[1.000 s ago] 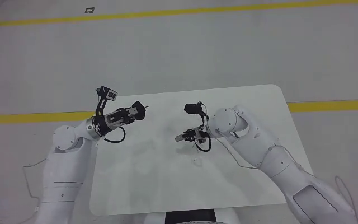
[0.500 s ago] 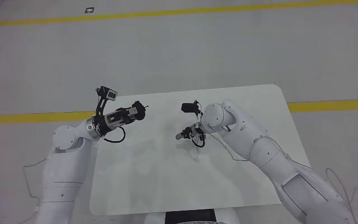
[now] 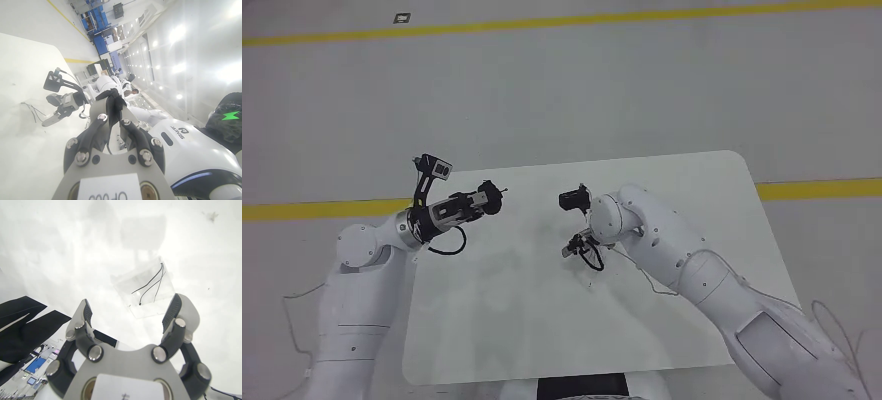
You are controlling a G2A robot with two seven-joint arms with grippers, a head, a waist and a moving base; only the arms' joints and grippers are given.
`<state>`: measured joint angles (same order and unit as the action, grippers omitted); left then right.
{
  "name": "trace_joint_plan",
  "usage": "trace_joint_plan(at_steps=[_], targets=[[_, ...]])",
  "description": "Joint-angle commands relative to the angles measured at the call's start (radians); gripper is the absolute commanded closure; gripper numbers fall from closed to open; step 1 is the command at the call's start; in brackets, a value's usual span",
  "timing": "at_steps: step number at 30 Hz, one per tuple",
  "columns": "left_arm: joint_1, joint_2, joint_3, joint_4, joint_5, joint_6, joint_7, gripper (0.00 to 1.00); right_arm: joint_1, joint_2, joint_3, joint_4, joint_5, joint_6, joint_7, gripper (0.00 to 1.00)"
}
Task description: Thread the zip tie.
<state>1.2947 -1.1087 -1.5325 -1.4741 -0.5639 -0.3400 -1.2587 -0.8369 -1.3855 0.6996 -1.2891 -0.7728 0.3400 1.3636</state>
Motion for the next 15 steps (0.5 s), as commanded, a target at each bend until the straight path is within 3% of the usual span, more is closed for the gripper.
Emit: trace_joint_plan(at_steps=[1, 3, 4, 5, 15], targets=[[0.0, 0.0, 0.0, 0.0, 0.0, 0.0, 0.0, 1.0, -0.008, -0.01, 0.012, -0.003, -0.017, 0.0, 0.014, 0.21], [0.0, 0.0, 0.0, 0.0, 0.0, 0.0, 0.0, 1.0, -0.016, -0.016, 0.026, -0.008, -0.032, 0.0, 0.025, 0.25], [0.0, 0.0, 0.0, 0.0, 0.0, 0.0, 0.0, 1.0, -0.022, -0.02, 0.034, -0.014, -0.034, 0.0, 0.026, 0.08], [0.0, 0.0, 0.0, 0.0, 0.0, 0.0, 0.0, 1.0, -0.029, -0.023, 0.043, -0.022, -0.037, 0.0, 0.026, 0.0], [0.0, 0.0, 0.0, 0.0, 0.0, 0.0, 0.0, 1.0, -0.046, -0.022, 0.053, -0.026, -0.042, -0.01, -0.011, 0.0]])
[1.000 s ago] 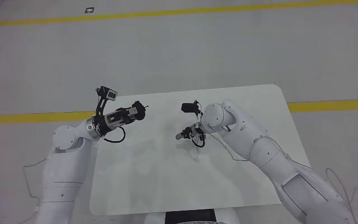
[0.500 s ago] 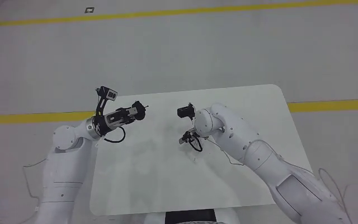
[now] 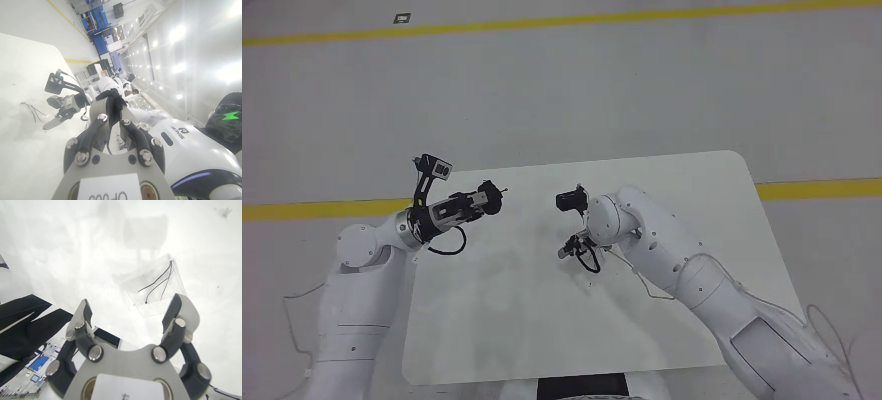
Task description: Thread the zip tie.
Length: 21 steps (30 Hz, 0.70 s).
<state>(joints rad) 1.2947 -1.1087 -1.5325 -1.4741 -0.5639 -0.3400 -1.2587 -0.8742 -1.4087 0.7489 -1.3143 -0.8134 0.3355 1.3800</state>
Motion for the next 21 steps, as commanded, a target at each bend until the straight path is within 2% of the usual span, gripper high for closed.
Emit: trace_joint_plan(at_steps=[1, 5, 6, 7, 10, 13, 18, 21], targets=[[0.0, 0.0, 0.0, 0.0, 0.0, 0.0, 0.0, 1.0, -0.011, 0.003, 0.004, -0.003, -0.01, -0.006, -0.029, 0.0], [0.0, 0.0, 0.0, 0.0, 0.0, 0.0, 0.0, 1.0, -0.018, 0.006, 0.007, -0.023, -0.041, 0.005, -0.013, 0.02], [0.0, 0.0, 0.0, 0.0, 0.0, 0.0, 0.0, 1.0, -0.02, 0.007, 0.008, -0.027, -0.047, 0.005, -0.012, 0.35], [0.0, 0.0, 0.0, 0.0, 0.0, 0.0, 0.0, 1.0, -0.022, 0.007, 0.01, -0.031, -0.054, 0.005, -0.008, 0.51], [0.0, 0.0, 0.0, 0.0, 0.0, 0.0, 0.0, 1.0, -0.028, 0.008, 0.018, -0.041, -0.076, 0.005, 0.005, 0.69], [0.0, 0.0, 0.0, 0.0, 0.0, 0.0, 0.0, 1.0, -0.037, 0.007, 0.027, -0.049, -0.087, 0.005, 0.01, 0.79], [0.0, 0.0, 0.0, 0.0, 0.0, 0.0, 0.0, 1.0, -0.05, 0.003, 0.033, -0.046, -0.107, 0.005, 0.01, 0.87], [0.0, 0.0, 0.0, 0.0, 0.0, 0.0, 0.0, 1.0, -0.058, -0.003, 0.04, -0.036, -0.128, 0.005, 0.01, 0.97]])
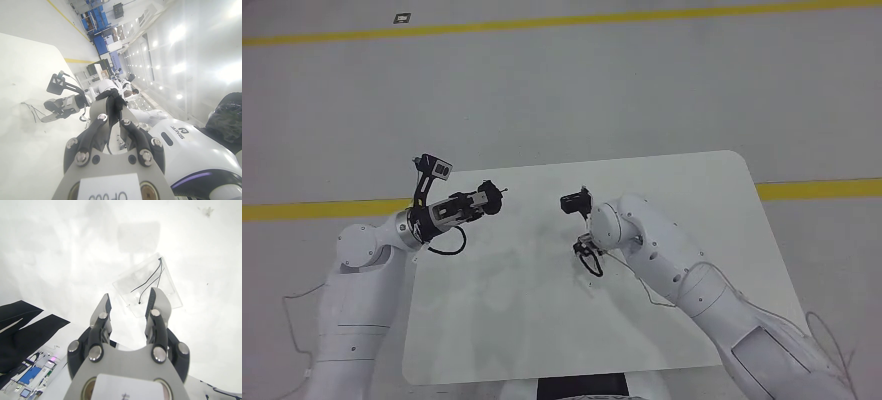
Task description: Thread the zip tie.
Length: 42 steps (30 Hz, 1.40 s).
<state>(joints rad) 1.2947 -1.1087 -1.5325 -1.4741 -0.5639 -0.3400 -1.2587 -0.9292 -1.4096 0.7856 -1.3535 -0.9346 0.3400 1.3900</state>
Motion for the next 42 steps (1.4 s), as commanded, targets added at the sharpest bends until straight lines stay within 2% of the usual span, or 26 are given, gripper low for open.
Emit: trace_joint_plan(at_steps=[1, 12, 23, 34, 42], targets=[[0.0, 0.0, 0.0, 0.0, 0.0, 0.0, 0.0, 1.0, -0.006, -0.005, 0.006, 0.007, -0.014, 0.0, 0.0, 1.0], [0.0, 0.0, 0.0, 0.0, 0.0, 0.0, 0.0, 1.0, -0.024, -0.055, 0.021, 0.081, -0.089, 0.0, -0.021, 1.0], [0.0, 0.0, 0.0, 0.0, 0.0, 0.0, 0.0, 1.0, -0.036, -0.112, 0.056, 0.144, -0.17, 0.0, -0.036, 0.86], [0.0, 0.0, 0.0, 0.0, 0.0, 0.0, 0.0, 1.0, -0.044, -0.154, 0.091, 0.183, -0.253, 0.0, -0.031, 0.88], [0.0, 0.0, 0.0, 0.0, 0.0, 0.0, 0.0, 1.0, -0.057, -0.18, 0.123, 0.2, -0.313, 0.0, -0.02, 0.85]])
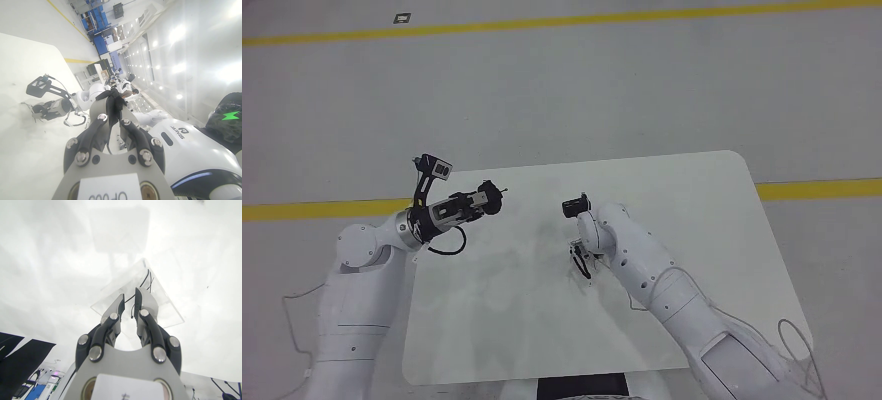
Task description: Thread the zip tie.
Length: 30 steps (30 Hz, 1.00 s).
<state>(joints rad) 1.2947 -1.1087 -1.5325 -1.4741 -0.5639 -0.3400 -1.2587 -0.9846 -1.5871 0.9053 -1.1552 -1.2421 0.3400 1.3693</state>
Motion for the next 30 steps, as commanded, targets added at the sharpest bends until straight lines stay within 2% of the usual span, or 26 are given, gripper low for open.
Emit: trace_joint_plan(at_steps=[1, 21, 28, 30], targets=[[0.0, 0.0, 0.0, 0.0, 0.0, 0.0, 0.0, 1.0, -0.004, -0.006, 0.007, 0.003, -0.01, 0.0, 0.001, 0.85], [0.0, 0.0, 0.0, 0.0, 0.0, 0.0, 0.0, 1.0, -0.019, -0.047, 0.051, 0.037, -0.072, 0.0, 0.005, 0.82], [0.0, 0.0, 0.0, 0.0, 0.0, 0.0, 0.0, 1.0, -0.014, -0.058, 0.054, 0.06, -0.076, 0.0, 0.002, 0.87], [0.0, 0.0, 0.0, 0.0, 0.0, 0.0, 0.0, 1.0, -0.012, -0.061, 0.054, 0.066, -0.079, 0.0, 0.004, 0.91]])
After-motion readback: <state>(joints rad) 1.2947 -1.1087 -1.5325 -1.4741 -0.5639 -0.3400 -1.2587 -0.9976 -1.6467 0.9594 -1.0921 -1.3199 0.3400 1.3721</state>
